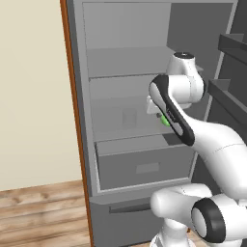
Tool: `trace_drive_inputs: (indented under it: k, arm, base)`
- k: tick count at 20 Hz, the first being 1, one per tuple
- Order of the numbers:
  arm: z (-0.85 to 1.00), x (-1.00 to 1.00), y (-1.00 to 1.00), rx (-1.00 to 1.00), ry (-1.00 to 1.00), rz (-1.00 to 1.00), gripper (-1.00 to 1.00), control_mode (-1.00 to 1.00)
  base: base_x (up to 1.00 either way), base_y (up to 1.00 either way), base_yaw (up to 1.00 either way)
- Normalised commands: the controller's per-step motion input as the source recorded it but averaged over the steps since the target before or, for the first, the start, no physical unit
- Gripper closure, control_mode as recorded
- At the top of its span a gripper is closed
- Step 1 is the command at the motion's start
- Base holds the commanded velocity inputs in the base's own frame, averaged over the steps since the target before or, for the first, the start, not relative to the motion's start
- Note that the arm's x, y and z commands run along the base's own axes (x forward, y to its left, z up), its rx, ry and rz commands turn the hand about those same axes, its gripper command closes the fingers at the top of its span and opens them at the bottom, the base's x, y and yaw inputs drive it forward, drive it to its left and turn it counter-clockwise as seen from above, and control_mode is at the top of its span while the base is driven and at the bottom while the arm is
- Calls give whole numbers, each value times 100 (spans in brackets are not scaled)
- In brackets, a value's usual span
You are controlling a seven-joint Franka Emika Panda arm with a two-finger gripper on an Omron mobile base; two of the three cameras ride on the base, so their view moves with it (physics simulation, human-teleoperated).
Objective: Place the condiment bottle and ketchup from the counter to the top shelf of the fridge. If the existing items in the fridge are on the top shelf, move them to other shelves.
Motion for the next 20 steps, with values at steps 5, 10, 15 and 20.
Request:
trace_drive_inputs:
  k: [5, 10, 15, 20]
  arm:
    - [0, -33, 0, 0, -5, 0, -100, -100]
    - [-1, -93, 3, 1, -15, 0, -100, -100]
    - [0, -89, 8, 4, -15, 0, -100, -100]
    - [0, -83, 2, 5, -12, 0, -100, -100]
  base:
    - [0, 0, 0]
    - [0, 0, 0]
    - [0, 0, 0]
    - [0, 0, 0]
